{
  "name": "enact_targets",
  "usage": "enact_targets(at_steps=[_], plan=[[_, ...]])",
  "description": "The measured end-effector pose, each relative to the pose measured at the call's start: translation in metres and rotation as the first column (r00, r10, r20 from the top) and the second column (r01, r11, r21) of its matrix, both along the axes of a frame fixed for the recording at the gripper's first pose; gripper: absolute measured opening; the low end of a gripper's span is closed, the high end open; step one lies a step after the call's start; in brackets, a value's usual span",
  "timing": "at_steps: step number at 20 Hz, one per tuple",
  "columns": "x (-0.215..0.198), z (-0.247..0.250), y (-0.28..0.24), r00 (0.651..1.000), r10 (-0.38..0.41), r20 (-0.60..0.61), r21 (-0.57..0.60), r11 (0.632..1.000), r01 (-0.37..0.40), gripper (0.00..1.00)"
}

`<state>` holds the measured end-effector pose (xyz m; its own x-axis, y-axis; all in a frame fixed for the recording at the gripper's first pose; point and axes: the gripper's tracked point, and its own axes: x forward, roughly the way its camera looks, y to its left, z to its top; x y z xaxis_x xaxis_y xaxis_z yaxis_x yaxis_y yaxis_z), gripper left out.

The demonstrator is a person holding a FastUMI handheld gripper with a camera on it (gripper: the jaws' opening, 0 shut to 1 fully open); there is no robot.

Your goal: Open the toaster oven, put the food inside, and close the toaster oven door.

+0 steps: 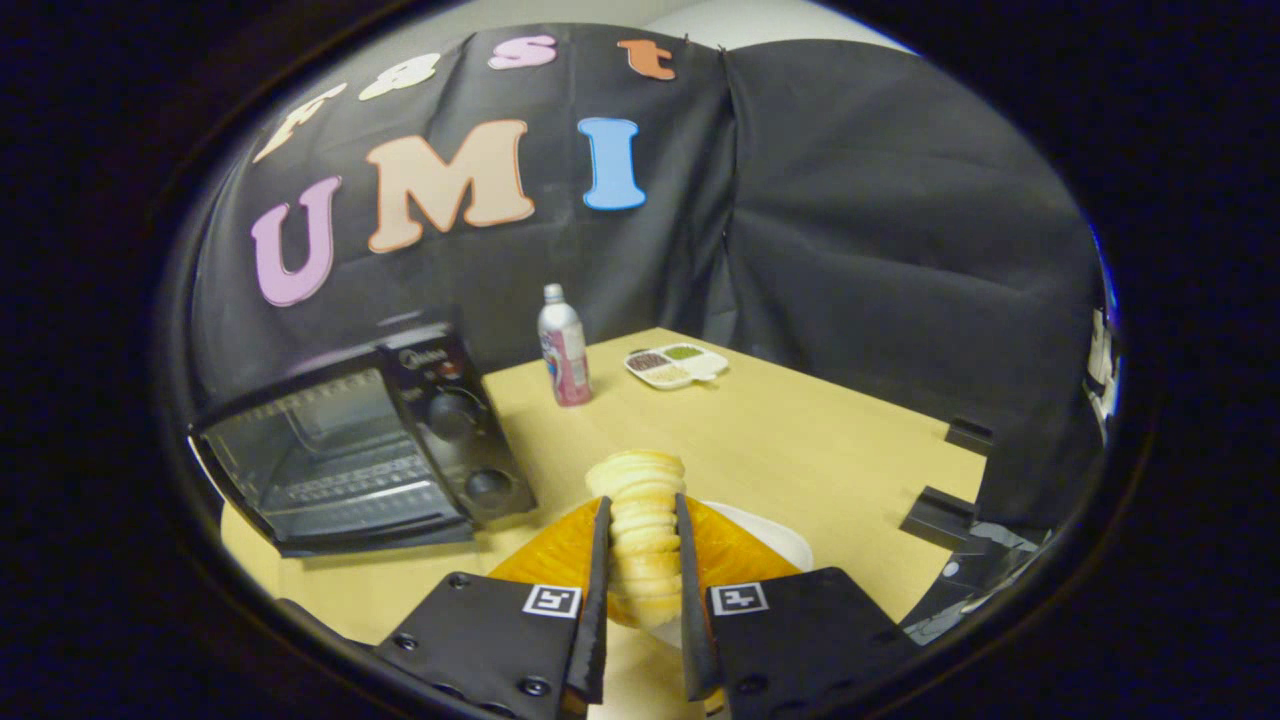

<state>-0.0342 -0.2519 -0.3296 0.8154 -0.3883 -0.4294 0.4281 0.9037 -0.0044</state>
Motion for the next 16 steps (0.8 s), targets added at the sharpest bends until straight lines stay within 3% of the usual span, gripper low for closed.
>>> enact_targets(at_steps=[12,16], plan=[[0.012,0.017,0.181,0.976,0.179,0.123,0.153,0.968,-0.197,0.33],[0.025,0.01,0.218,0.965,0.199,0.17,0.186,0.955,-0.23,0.33]])
